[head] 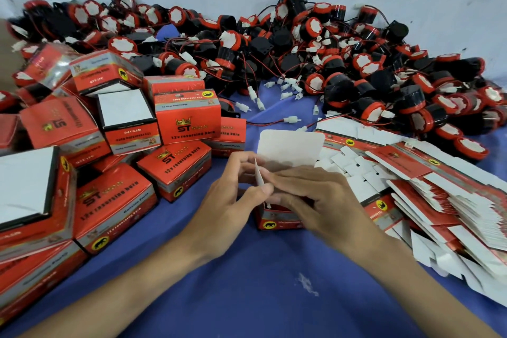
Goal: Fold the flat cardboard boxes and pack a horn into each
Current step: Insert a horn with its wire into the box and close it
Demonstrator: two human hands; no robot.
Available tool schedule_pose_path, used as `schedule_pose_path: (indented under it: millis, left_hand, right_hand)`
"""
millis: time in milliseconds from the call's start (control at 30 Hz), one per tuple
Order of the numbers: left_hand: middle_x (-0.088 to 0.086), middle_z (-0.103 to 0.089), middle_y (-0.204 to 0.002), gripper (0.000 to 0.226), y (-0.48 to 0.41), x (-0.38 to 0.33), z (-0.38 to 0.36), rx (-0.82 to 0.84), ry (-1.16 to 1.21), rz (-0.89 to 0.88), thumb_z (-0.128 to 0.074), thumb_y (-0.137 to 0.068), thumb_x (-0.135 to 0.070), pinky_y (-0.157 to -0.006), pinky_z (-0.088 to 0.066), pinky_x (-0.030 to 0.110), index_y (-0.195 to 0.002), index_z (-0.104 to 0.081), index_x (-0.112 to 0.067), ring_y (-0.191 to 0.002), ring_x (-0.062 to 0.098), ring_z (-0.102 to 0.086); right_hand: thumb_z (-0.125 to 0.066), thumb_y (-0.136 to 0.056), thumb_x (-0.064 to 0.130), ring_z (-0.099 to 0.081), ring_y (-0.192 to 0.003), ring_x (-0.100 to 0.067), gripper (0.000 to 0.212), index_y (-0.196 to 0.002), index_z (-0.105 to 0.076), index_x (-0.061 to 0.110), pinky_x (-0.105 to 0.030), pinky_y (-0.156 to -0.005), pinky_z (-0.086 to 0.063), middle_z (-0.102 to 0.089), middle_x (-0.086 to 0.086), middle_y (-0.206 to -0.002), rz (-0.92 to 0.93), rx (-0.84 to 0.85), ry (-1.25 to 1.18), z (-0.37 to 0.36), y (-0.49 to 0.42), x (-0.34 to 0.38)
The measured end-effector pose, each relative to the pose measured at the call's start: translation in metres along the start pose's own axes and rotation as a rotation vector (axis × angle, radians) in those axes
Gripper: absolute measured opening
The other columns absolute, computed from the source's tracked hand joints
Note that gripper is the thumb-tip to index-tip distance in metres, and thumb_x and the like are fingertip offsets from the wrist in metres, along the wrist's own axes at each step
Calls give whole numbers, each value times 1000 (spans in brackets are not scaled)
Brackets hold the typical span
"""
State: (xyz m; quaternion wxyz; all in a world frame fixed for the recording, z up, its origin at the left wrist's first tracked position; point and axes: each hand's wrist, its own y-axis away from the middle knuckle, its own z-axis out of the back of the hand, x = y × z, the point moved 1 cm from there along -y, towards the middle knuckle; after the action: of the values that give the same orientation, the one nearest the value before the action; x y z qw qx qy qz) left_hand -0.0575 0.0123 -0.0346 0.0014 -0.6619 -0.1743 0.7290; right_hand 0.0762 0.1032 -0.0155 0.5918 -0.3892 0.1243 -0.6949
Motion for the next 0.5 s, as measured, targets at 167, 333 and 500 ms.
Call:
schedule_pose_path:
  millis: [167,333,500]
  left_hand:
    - [-15,-64,-93,40,1,1,0,-5,-36,-6,-54,-77,-46,-75,-48,16,-113,-49,-27,-86,3,-64]
    - [-8,-63,-97,34,0,2,0,-27,-26,0,-56,-81,-45,-70,-50,22,-111,-50,-29,-76,6,-63]
    - [-10,-64,-104,36,1,4,1,-23,-50,-21,-48,-82,-53,-82,-50,22,-112,-51,-32,-97,8,-62]
  right_hand:
    - [-59,-88,25,-69,-86,-22,26,-102,-75,10,-37,-75,-56,-74,0,-100,14,46,191,-1,1,7]
    - [-42,-91,30,-62,-100,-23,37,-94,-77,16,-38,-81,-52,-70,3,-102,-106,269,307,1,-4,17]
    - [-43,-96,24,-45,-122,-14,31,-112,-70,25,-39,-93,-42,-59,9,-120,-215,467,306,10,-13,21]
